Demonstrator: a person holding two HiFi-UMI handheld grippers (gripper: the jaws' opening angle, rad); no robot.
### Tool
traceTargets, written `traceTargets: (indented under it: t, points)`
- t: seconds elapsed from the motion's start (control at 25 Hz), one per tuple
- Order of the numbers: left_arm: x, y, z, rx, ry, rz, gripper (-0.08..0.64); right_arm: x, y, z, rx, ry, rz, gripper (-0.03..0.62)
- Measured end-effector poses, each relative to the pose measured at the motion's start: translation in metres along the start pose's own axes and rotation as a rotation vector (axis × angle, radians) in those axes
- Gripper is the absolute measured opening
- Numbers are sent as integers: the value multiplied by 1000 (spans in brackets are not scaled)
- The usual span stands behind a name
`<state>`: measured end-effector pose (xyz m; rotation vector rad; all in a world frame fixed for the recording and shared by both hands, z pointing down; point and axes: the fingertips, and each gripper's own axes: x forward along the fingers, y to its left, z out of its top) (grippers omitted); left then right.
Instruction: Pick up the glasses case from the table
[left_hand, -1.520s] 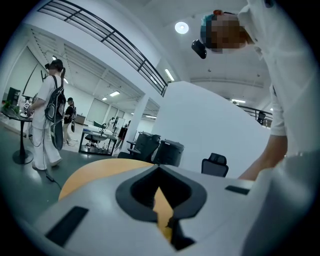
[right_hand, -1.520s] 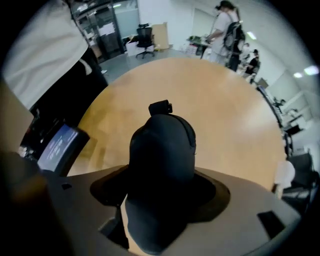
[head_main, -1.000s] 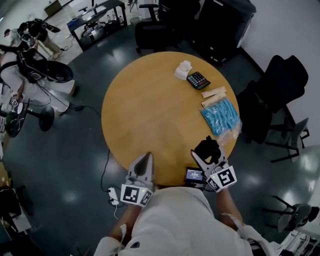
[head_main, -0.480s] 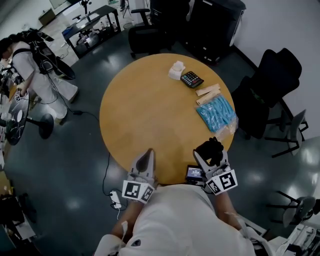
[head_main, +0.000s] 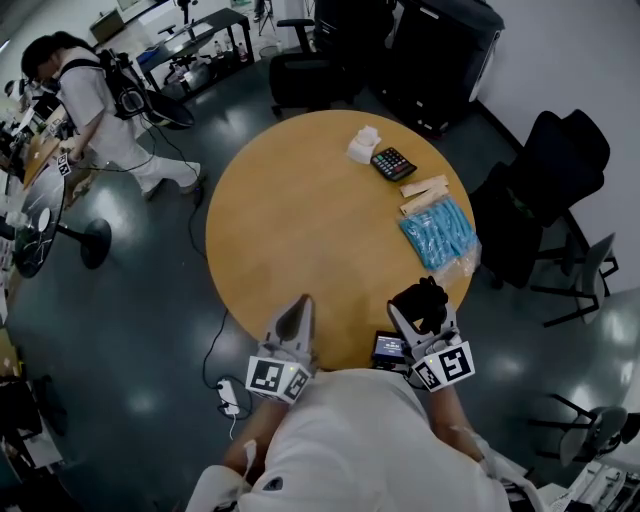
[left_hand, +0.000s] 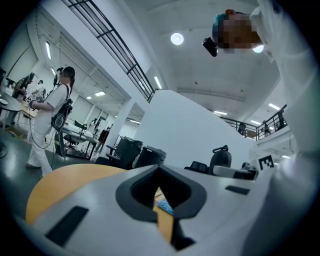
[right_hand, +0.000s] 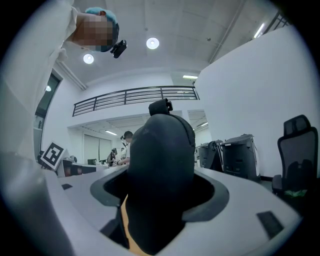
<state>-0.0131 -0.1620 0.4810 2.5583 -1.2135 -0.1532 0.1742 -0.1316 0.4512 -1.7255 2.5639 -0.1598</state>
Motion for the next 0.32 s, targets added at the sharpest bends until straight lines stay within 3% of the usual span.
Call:
traceTargets:
  t: [0.32]
  points:
    - [8, 4, 3, -7, 7, 1, 6, 8, 2, -3, 2, 12, -2, 328]
